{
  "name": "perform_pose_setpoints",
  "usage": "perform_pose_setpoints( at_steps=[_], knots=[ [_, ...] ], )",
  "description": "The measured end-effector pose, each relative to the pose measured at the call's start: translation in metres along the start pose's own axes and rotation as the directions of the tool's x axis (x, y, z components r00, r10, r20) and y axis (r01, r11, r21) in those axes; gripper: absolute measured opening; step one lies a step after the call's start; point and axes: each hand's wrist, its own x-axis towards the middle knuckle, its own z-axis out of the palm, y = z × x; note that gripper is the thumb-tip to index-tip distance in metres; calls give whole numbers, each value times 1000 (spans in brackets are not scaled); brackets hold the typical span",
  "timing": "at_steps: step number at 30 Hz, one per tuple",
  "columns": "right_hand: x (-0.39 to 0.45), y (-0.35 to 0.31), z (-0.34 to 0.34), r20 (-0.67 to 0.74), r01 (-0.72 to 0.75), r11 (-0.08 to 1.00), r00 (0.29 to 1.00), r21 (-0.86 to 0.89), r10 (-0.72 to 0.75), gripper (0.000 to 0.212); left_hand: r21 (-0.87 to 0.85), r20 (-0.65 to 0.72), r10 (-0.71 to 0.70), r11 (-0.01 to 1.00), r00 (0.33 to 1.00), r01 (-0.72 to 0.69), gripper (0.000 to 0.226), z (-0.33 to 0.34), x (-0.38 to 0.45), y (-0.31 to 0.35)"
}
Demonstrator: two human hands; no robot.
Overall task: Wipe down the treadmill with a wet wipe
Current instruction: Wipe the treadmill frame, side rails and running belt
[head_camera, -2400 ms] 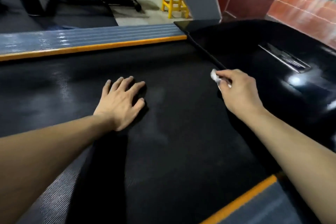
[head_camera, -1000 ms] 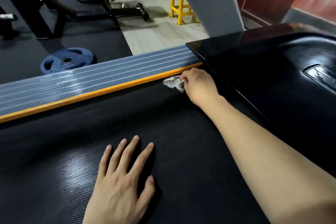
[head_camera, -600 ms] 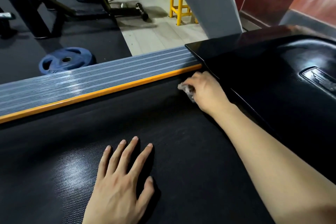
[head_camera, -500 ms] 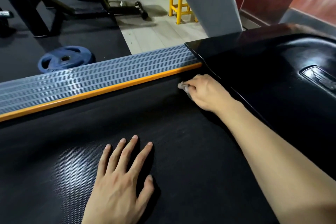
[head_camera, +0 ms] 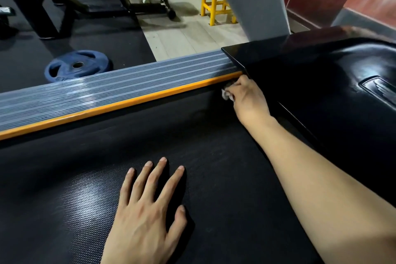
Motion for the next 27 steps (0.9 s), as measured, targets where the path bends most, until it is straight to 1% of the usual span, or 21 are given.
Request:
perform_pose_setpoints(
  at_steps=[1,2,4,5,6,8,9,10,12,14,16,17,18,19,21,22,23,24,25,26,27],
  knots=[
    [-3,-1,2,-1,-9,999,1000,-40,9,23,-4,-4,1,1000,1000,-1,73,0,0,0],
    [-4,-3,2,-39,-37,997,999,-67,35,30,-7,-7,0,1000,1000,0,73,0,0,0],
    [-5,-13,-4,-121,-129,985,986,-112,115,50,-5,-7,-1,1000,1000,1,73,0,1,0],
    [-5,-18,-6,-124,-179,977,979,-120,164,55,-2,-4,0,1000,1000,0,72,0,1,0],
    [-3,-23,-7,-108,-220,968,972,-120,207,54,0,-2,-1,1000,1000,1,72,0,1,0],
    [3,-30,-6,-32,-268,954,963,-130,266,34,6,-6,0,1000,1000,0,72,0,0,0],
    [6,-33,-5,-6,-291,951,956,-100,292,27,5,-10,2,1000,1000,-2,72,1,0,-1],
    [8,-33,-4,5,-308,948,951,-76,310,25,2,-15,4,1000,1000,-4,73,1,0,-1],
    [9,-29,-1,-20,-329,944,944,-23,329,25,1,-20,6,1000,1000,-6,73,2,1,-1],
    [8,-29,1,-55,-335,942,941,-27,334,24,-4,-22,1,1000,1000,-1,73,1,1,-1],
    [9,-42,5,-53,-288,958,956,-5,288,26,0,-20,-4,1000,1000,4,72,2,1,0],
    [7,-56,8,-20,-239,970,971,32,240,27,-3,-17,-5,1000,1000,5,72,2,1,0],
    [5,-76,13,25,-148,984,989,97,146,28,-6,-17,-6,1000,1000,6,72,2,1,0],
    [-1,-100,15,81,-36,985,996,166,23,28,-6,-18,-6,1000,1000,6,72,3,1,0],
    [-19,-140,17,160,192,954,960,231,-232,27,0,-14,-3,1000,1000,3,73,4,1,-1],
    [-23,-145,16,129,276,937,943,214,-308,25,-1,-15,-4,1000,1000,4,73,3,1,-1],
    [-24,-136,13,81,273,936,951,220,-297,24,-1,-19,-3,1000,1000,3,72,4,1,-1],
    [-20,-115,14,41,249,953,965,170,-260,26,0,-21,-2,1000,1000,2,72,4,1,-1],
    [-16,-89,11,19,173,981,984,86,-175,29,0,-18,-4,1000,1000,4,72,4,1,-2],
    [-12,-59,9,8,63,998,998,11,-64,29,-2,-13,-8,1000,1000,8,72,4,2,-1],
    [-10,-30,4,-6,-58,998,998,-23,58,27,-5,-11,-12,1000,1000,12,71,3,2,-1]
  ],
)
